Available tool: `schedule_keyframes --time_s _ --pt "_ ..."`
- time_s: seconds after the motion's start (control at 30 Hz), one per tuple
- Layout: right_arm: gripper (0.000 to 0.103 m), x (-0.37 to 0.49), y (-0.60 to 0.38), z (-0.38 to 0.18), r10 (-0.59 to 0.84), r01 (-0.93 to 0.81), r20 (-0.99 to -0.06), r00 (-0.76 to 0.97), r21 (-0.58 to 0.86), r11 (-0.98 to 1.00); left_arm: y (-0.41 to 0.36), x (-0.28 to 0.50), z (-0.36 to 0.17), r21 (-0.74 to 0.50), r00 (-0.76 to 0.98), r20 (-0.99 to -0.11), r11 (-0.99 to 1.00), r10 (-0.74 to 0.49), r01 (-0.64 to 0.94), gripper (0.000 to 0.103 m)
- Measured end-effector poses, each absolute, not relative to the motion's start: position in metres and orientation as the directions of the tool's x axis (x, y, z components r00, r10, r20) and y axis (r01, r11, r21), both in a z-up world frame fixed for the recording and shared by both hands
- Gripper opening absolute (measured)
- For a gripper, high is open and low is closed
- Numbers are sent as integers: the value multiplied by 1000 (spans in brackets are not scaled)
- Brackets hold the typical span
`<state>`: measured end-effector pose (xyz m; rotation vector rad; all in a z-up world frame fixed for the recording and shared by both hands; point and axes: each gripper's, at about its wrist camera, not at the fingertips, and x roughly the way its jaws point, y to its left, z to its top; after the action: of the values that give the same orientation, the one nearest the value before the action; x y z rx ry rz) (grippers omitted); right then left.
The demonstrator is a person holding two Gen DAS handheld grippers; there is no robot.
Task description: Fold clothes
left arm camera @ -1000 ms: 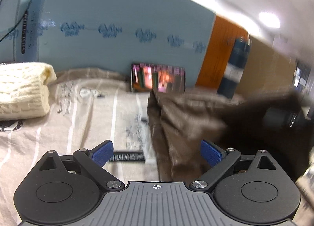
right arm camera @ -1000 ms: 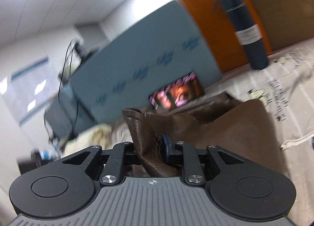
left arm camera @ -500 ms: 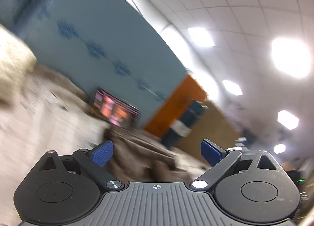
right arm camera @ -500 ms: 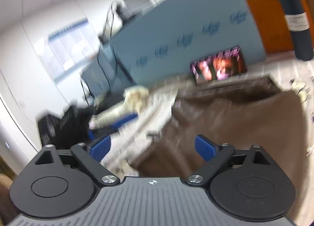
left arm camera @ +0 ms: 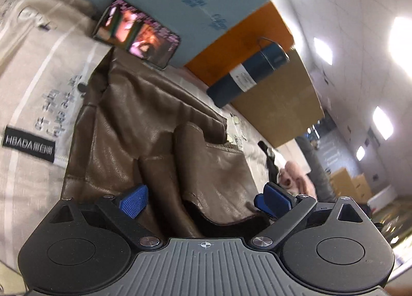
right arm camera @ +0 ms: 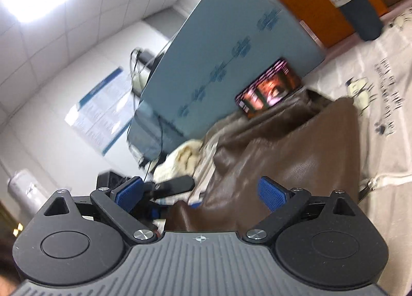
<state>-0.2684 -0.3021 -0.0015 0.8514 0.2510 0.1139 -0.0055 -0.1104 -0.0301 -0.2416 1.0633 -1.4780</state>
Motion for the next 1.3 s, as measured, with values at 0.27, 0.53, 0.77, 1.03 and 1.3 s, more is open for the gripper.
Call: schedule_keyframes --time_s 0.27,0.53,0.77,1.03,1.3 --pt "96 -263 -278 3 335 -134 -153 930 707 694 -101 -41 -23 -427 -81 -456 138 -886 894 53" --pt "96 -256 -267 1 379 -152 -193 905 685 712 -102 -44 -21 -300 -35 -447 113 -894 947 18" --pt "96 -249 -260 -3 397 -138 -256 882 665 734 -103 -49 -20 -193 35 -474 143 -880 971 26" --pt "96 -248 -256 -4 392 -127 -288 874 642 756 -98 -48 -16 -157 106 -440 193 -892 969 62" --pt "96 -256 -266 -2 326 -99 -233 916 656 749 -97 -39 -15 -173 140 -456 241 -879 955 76"
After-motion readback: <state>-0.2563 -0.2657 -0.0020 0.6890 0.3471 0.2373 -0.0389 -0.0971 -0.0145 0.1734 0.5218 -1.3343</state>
